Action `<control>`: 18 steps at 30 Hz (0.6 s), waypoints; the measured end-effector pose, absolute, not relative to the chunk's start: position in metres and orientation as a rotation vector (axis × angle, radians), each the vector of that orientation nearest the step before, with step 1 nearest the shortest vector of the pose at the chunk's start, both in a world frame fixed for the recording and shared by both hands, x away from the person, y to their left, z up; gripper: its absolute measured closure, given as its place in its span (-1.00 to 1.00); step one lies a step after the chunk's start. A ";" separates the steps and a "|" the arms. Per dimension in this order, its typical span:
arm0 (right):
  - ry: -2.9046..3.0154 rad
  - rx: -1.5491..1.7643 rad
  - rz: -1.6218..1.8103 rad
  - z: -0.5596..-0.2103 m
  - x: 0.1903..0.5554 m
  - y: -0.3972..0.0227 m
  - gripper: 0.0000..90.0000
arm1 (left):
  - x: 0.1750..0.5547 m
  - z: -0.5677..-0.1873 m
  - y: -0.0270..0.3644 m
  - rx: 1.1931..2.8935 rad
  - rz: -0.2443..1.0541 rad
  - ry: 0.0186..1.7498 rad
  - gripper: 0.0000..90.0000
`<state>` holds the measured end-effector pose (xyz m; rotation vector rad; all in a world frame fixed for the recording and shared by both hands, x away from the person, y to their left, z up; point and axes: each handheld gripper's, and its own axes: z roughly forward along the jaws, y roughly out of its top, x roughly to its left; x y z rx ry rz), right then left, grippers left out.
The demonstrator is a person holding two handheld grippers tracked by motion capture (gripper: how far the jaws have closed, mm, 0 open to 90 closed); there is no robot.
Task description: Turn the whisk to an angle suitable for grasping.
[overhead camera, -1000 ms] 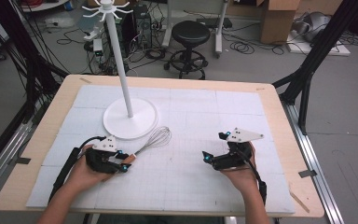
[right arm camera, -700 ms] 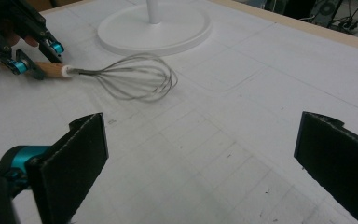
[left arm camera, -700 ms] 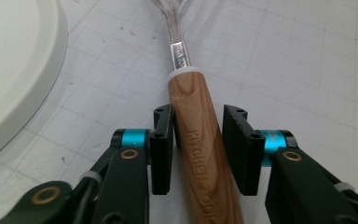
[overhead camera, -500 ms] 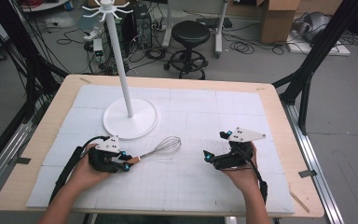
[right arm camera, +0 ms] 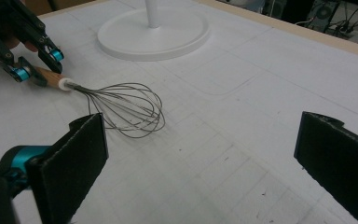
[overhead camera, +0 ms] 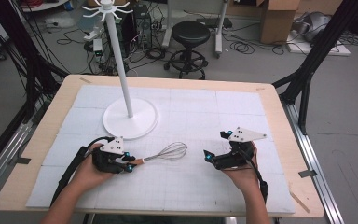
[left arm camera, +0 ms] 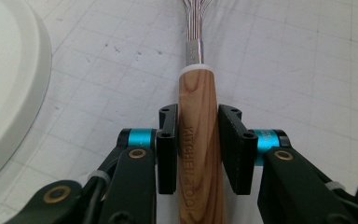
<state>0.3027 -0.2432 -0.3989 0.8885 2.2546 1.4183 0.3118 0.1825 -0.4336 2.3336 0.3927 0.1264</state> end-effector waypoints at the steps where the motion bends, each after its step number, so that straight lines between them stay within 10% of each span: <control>1: 2.254 0.889 1.420 -0.399 0.303 -0.243 -0.97 | 0.312 -0.434 0.184 2.329 0.108 0.400 0.52; 18: 2.242 0.901 1.426 -0.397 0.302 -0.248 -0.97 | 0.306 -0.438 0.195 2.325 0.117 0.416 0.44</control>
